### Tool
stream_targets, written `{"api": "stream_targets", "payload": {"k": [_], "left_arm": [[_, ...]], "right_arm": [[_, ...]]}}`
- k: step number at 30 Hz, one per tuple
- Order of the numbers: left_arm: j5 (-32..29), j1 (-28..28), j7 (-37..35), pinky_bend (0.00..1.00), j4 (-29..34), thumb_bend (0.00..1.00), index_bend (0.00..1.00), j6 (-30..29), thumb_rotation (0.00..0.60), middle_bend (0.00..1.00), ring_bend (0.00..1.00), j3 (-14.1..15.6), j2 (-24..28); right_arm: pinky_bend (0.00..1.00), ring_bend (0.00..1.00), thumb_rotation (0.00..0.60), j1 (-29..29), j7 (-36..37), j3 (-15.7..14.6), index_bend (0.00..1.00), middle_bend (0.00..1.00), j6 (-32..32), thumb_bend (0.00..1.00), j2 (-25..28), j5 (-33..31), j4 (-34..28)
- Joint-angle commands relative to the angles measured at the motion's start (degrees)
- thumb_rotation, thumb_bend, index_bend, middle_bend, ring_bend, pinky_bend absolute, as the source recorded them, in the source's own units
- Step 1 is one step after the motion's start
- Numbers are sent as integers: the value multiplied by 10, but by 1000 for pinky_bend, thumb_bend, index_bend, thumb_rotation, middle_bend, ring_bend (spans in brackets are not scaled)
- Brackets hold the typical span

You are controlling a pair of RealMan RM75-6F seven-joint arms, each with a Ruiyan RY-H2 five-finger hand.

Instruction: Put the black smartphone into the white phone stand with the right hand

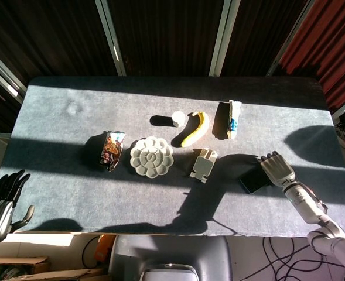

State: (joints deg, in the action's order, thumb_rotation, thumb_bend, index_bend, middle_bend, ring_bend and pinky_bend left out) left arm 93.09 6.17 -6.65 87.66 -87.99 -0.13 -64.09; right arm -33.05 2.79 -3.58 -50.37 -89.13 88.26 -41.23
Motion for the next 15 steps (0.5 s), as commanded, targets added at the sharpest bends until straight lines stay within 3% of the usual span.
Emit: {"api": "stream_targets", "payload": {"k": [1, 8, 15], "left_arm": [[4, 1, -5, 0, -2, 410, 0, 0, 600, 0, 0, 2, 0], [15, 2, -20, 0, -9, 410, 0, -5, 600, 0, 0, 5, 2], [19, 2, -33, 0, -16, 412, 0, -11, 600, 0, 0, 6, 1]], "right_arm": [[425, 426, 600, 3, 26, -6, 924, 623, -13, 512, -9, 12, 14], [453, 488, 600, 7, 26, -4, 970, 668, -71, 501, 1, 31, 10], [456, 499, 600, 11, 1, 17, 984, 683, -122, 491, 31, 29, -40]]}}
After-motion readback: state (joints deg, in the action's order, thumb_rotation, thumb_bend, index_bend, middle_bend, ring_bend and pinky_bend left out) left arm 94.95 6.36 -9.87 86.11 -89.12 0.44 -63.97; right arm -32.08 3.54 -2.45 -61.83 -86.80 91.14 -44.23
